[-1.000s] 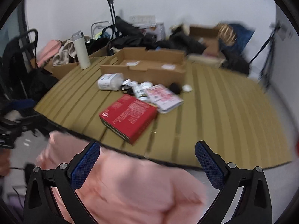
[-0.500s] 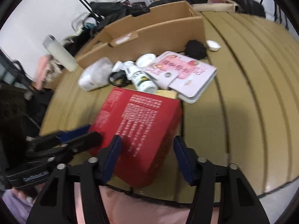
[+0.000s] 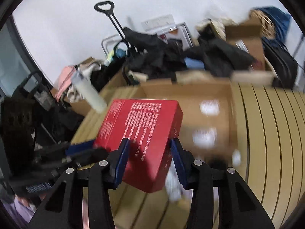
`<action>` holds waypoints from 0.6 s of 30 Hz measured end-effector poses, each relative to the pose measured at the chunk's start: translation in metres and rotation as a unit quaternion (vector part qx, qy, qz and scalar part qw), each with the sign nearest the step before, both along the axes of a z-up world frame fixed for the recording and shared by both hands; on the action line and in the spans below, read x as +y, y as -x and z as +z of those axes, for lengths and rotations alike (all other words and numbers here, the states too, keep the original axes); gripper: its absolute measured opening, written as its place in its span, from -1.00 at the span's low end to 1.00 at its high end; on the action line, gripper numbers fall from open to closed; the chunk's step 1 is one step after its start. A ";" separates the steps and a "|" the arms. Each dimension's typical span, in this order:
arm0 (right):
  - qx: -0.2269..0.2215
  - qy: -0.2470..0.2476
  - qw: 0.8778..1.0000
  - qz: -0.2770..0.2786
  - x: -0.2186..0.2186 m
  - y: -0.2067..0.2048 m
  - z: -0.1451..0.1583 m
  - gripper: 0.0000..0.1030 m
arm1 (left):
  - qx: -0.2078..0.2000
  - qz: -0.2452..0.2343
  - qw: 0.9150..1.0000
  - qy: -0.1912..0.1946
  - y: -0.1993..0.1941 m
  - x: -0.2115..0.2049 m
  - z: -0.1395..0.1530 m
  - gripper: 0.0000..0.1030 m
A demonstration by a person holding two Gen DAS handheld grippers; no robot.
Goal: Organize objects
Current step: 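Carry the red box into the cardboard tray and open the right tool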
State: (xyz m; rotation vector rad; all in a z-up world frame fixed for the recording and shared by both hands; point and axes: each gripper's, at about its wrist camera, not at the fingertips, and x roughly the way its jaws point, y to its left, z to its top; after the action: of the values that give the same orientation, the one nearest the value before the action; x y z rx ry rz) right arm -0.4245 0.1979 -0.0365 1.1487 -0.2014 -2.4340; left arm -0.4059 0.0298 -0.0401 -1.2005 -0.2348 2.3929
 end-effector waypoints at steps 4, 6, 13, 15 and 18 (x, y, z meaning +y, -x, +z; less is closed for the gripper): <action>-0.023 0.012 1.000 0.006 -0.024 0.074 -0.021 -0.07 | -0.057 0.040 0.997 0.022 0.080 -0.019 -0.046 -0.40; -0.046 0.010 0.999 0.009 -0.044 0.110 -0.049 -0.07 | -0.074 0.063 0.994 0.044 0.112 -0.028 -0.071 -0.40; -0.142 -0.002 0.990 0.007 -0.083 0.182 -0.147 -0.05 | -0.026 0.050 0.983 0.174 0.144 -0.014 -0.118 0.18; -0.139 -0.028 0.990 0.003 -0.082 0.185 -0.157 0.09 | -0.010 0.048 0.980 0.194 0.140 -0.006 -0.123 0.33; -0.142 -0.038 0.989 -0.007 -0.076 0.186 -0.156 0.66 | -0.018 0.070 0.984 0.165 0.141 -0.011 -0.122 0.33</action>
State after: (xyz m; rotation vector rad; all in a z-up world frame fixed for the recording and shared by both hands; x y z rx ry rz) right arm -0.6100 0.1224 -0.1925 1.5310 -0.2047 -2.2987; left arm -0.5473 0.0184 -0.1617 -1.4149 0.0727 2.6058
